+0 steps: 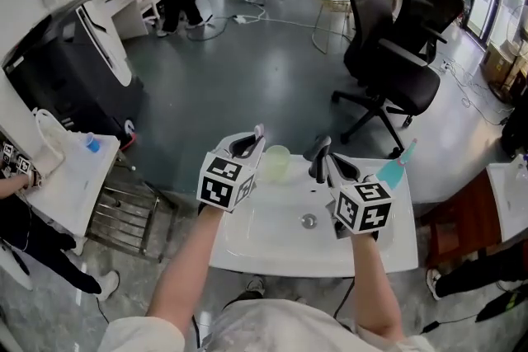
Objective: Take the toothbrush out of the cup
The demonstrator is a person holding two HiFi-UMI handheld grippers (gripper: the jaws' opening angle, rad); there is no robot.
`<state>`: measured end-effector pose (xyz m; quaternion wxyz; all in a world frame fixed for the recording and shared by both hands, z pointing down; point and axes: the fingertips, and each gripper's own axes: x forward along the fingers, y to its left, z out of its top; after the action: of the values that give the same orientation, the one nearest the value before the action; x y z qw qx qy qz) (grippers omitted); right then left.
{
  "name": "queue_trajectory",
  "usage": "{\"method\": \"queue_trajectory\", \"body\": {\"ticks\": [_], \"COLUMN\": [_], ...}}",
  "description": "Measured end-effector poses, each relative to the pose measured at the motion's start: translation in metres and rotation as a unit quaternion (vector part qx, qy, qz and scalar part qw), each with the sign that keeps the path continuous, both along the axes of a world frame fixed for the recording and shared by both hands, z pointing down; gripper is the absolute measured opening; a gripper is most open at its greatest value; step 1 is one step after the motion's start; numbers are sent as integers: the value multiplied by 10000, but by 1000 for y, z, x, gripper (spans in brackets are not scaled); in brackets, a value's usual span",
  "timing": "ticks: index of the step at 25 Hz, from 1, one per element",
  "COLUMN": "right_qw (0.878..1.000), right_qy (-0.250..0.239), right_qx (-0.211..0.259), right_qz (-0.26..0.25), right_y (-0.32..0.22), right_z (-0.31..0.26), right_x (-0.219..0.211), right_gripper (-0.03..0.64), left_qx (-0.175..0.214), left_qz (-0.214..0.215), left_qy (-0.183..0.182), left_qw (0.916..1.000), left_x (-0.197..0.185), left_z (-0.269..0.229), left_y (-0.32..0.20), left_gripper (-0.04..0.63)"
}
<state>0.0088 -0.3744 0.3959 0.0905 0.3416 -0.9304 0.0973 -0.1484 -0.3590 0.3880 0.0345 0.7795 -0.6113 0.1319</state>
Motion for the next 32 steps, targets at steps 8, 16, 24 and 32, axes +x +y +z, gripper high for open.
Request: {"method": "queue_trajectory", "body": {"ticks": [8,16,24,32], "right_qw": [9999,9998,9997,9998], "right_qy": [-67,-90,-94,-87], "right_qx": [-25,-6,86,139], "right_qz": [-144,-185,-187,-135], "right_y": [6,9,12,13], "right_z": [1,0,-2,-4], "right_x": [-2,5,12,15], "right_gripper": [3,2,2,2], "left_qx": [-64,-40,-66,-89], "left_qz": [-447,-876,-1132,-1202], "left_qy": [58,174,89,110], "left_qw": [9990,9960,9935,9926], "left_x": [-6,-9,-14,-17], "left_z": [10,14,20,22], "left_y": [26,47,64,70], "left_gripper": [31,31,31,31]}}
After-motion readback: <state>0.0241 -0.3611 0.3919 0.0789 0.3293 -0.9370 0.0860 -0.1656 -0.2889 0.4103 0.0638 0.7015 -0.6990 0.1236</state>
